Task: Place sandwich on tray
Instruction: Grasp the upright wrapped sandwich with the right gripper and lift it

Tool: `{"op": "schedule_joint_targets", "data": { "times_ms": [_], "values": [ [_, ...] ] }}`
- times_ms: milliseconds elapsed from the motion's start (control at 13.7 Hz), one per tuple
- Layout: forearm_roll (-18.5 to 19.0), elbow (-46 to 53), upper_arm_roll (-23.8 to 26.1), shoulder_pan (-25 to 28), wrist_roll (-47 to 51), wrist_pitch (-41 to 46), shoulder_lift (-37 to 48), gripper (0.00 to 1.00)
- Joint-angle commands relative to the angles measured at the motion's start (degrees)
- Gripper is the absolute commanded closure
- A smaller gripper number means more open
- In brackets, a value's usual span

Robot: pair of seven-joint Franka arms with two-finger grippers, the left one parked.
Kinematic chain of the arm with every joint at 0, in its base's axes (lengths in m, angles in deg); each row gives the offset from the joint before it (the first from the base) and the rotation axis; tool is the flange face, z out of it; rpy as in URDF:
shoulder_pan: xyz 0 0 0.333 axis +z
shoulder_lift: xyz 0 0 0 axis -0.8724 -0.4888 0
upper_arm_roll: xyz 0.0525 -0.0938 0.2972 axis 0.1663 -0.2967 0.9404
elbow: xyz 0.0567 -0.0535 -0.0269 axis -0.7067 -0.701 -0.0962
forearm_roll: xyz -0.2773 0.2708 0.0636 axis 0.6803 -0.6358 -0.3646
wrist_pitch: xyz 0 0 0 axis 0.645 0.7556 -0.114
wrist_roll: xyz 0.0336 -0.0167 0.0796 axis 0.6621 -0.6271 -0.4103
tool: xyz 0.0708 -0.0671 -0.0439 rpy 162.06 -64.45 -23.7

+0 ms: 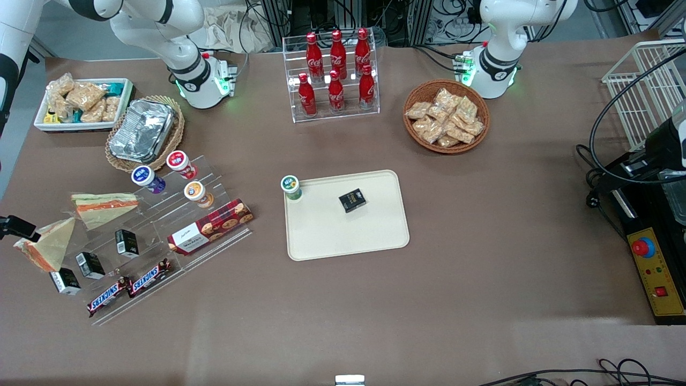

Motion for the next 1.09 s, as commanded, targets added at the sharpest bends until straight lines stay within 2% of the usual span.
{"op": "schedule_joint_targets", "data": {
  "times_ms": [0, 438, 584, 657, 876, 949, 1022],
  "values": [
    [-2.33, 0.49, -0.27, -0.30, -3.29, 0.24, -1.66, 0.01],
    [-2.33, -0.12, -0.10, -0.21, -3.47, 0.15, -4.21, 0.02],
    [-2.42, -0.12, 0.25, -0.21, -3.47, 0.15, -4.65, 0.08],
    [-2.42, -0.39, 0.52, -0.21, -3.47, 0.15, -4.91, 0.19],
    [-2.42, -0.39, 0.61, -0.21, -3.38, -0.02, -5.53, 0.44],
    [-2.77, -0.39, 0.61, -0.21, -3.38, -0.02, -5.70, 0.59],
    [-4.16, -0.39, 0.61, -0.21, -3.38, -0.02, -5.79, 0.68]
  ]
}}
